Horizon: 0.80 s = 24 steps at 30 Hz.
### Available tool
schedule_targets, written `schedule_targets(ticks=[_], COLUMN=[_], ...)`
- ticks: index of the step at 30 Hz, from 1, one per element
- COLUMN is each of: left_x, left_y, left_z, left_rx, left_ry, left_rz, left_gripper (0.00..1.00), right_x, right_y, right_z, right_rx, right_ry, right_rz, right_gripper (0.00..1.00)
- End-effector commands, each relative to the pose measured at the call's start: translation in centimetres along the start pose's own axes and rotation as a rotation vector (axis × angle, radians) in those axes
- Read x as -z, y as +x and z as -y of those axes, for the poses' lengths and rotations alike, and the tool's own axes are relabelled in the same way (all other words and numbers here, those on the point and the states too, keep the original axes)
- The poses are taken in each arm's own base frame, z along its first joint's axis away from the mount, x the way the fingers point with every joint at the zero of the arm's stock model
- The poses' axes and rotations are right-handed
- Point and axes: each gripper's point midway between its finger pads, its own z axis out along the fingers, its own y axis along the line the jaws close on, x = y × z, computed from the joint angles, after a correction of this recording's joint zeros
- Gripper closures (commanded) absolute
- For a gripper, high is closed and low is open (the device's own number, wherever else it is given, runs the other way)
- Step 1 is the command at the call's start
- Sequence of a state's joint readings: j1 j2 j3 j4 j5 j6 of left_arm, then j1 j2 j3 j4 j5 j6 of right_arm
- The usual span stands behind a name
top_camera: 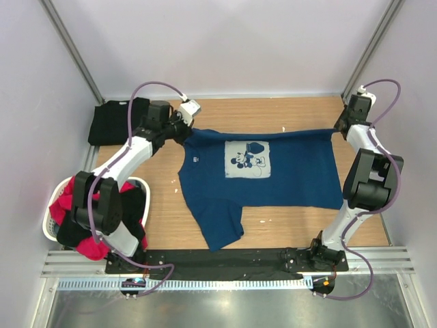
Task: Fold and stack the t-shirts
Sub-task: Fold the tshirt
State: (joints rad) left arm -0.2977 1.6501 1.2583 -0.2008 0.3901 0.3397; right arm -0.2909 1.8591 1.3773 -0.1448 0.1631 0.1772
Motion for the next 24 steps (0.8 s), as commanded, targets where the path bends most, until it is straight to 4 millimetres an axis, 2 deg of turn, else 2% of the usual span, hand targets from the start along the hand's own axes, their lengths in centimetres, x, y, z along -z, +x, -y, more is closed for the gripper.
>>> schedule_targets(ticks=[1, 8, 14, 24], left_x=[1.3, 1.4, 1.4, 2.2], left_y=[-0.3, 1.7, 3.3, 3.7], left_z=[0.2, 1.1, 2.3, 3.4], left_rx=[-0.005, -0.047, -0.072, -0.066], left_ry=[-0.025, -0.018, -0.003, -0.009], left_rz=[0.006, -0.059, -0.118, -0.164], left_gripper=[1.0, 1.0, 1.0, 1.0], right_x=[2.1, 1.4, 0.6, -0.1], right_y=[-0.5, 4.0, 6.3, 9.1], right_z=[1.2, 1.6, 2.2, 2.8], right_rx=[0.009, 0.014, 0.017, 0.025], right_ry=[0.035, 0.035, 0.06, 0.089], right_rz=[0.032, -0.068, -0.117, -0.195], right_gripper=[0.99, 0.99, 0.99, 0.99])
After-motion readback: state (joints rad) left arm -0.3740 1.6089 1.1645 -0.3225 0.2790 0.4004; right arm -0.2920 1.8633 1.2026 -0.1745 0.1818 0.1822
